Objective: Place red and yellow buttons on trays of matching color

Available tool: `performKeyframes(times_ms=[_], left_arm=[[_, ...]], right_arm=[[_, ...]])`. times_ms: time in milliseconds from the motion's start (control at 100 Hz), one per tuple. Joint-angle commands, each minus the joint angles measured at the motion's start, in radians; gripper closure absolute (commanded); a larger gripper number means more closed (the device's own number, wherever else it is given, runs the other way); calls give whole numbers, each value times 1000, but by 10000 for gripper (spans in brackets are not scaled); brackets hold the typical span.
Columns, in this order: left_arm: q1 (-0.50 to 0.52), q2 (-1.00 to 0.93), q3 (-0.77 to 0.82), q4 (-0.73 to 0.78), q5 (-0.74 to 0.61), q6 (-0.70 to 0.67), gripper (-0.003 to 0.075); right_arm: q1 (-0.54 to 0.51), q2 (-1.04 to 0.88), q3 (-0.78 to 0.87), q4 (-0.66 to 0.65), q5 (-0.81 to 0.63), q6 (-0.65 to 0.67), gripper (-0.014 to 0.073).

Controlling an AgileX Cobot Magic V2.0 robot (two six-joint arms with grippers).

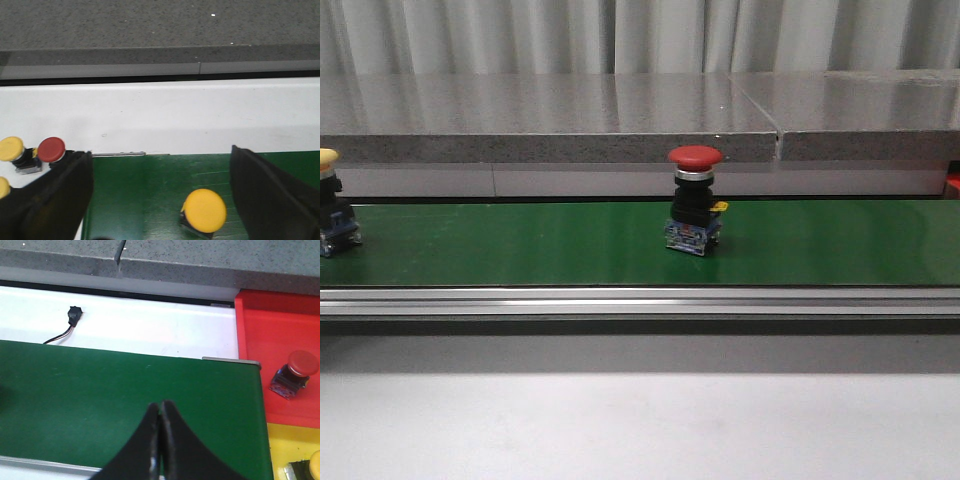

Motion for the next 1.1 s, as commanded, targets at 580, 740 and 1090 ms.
performKeyframes(times_ms=[580,740,1090], left_arm=[[123,-362,299,-12,-163,-47,391],[123,-402,311,-12,-170,-47,627],[123,-402,311,-12,-177,-47,739]], right_arm=[[-1,-14,-25,15,-62,-9,661],[-1,-14,-25,15,-62,-9,661],[-1,-14,-25,15,-62,-9,661]])
